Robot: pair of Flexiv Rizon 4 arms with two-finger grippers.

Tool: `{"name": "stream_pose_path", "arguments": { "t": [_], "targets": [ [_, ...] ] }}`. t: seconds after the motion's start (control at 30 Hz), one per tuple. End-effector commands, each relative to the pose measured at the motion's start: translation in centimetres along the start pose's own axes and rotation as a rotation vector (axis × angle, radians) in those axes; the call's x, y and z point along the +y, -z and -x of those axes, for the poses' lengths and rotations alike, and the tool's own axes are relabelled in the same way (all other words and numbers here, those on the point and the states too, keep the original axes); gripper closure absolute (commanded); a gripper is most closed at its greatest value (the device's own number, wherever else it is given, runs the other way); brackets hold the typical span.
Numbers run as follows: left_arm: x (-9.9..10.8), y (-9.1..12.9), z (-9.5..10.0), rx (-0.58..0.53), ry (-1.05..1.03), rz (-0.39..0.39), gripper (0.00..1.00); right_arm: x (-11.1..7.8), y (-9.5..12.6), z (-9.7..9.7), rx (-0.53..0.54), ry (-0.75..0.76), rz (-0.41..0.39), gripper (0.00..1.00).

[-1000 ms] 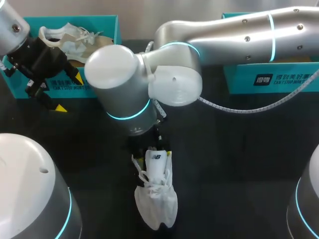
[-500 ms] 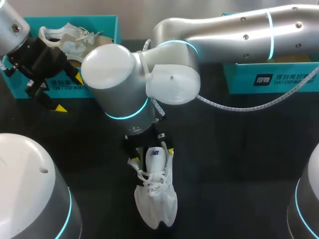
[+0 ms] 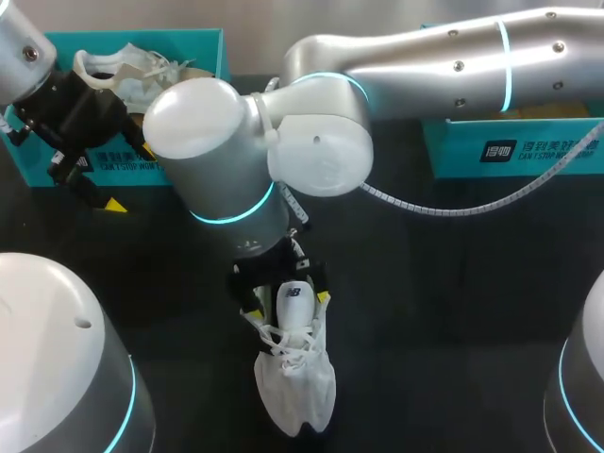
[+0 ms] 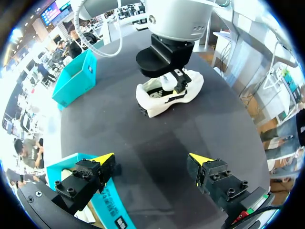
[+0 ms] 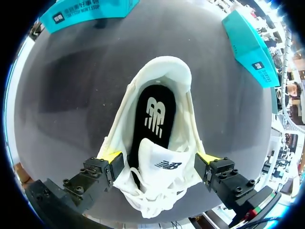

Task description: Take the shoe out of the shoebox, open the shoe tongue, remove and reinsert the insole, then place the shoe into the shoebox

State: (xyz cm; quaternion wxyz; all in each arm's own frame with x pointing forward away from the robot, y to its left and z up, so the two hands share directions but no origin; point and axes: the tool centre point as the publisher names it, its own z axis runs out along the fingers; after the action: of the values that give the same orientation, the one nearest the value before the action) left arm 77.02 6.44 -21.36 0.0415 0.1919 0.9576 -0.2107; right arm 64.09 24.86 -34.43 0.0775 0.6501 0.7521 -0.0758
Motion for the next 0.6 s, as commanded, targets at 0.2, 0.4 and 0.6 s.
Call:
{"name": "stream_pose_path", "arguments": {
  "t": [0.2,0.4,0.6],
  "targets": [
    [0.0,0.1,-0.1,-0.001,0.000,0.002,0.00,-2.8,0.6,0.2,0.015,-0.471,-0.006,0.00],
    [0.0,0.1,-0.1,-0.001,0.000,0.002,0.00,-4.7,1.4,0.6,0.024,-0.482,-0.016,0.00],
    [0.0,0.1,-0.1,-0.001,0.000,0.002,0.00,-7.3,2.5,0.6,0.055,-0.505,-0.017,0.00]
  ]
}}
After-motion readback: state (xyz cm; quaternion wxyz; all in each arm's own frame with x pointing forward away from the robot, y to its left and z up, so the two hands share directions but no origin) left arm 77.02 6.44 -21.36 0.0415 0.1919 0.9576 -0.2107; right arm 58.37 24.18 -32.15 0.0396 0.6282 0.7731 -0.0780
